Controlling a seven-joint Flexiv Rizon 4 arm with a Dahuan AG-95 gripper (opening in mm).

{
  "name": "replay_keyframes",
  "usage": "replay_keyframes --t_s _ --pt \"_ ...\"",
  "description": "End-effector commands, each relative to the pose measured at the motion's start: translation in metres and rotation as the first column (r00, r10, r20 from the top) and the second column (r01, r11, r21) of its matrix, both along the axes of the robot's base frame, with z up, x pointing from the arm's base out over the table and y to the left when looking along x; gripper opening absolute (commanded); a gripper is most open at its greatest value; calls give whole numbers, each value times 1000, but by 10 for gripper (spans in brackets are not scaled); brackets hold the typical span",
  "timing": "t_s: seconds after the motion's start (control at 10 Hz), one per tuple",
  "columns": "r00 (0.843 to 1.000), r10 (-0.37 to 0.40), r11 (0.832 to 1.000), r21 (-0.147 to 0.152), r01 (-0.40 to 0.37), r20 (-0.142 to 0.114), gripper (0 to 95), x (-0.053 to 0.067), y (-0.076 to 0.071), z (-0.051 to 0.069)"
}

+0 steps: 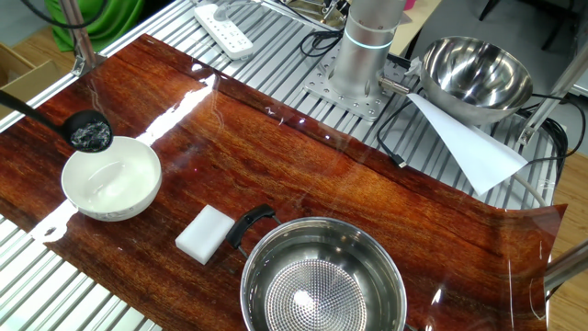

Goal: Scoop water with a large spoon from one bowl to another

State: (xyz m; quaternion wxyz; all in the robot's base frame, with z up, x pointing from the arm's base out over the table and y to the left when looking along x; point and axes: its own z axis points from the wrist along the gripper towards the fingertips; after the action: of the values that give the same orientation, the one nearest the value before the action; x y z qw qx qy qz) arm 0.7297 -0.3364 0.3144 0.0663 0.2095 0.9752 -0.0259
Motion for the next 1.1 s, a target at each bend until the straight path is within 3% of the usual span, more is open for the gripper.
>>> replay_keyframes --t_s 0.1,0.8,1.1 --pt "1000 -2 1000 -3 2 5 0 -3 2 -1" --pt "1000 -2 1000 -6 2 5 0 -2 3 -1" --pt "1000 -9 1000 -6 9 12 0 -2 4 -8"
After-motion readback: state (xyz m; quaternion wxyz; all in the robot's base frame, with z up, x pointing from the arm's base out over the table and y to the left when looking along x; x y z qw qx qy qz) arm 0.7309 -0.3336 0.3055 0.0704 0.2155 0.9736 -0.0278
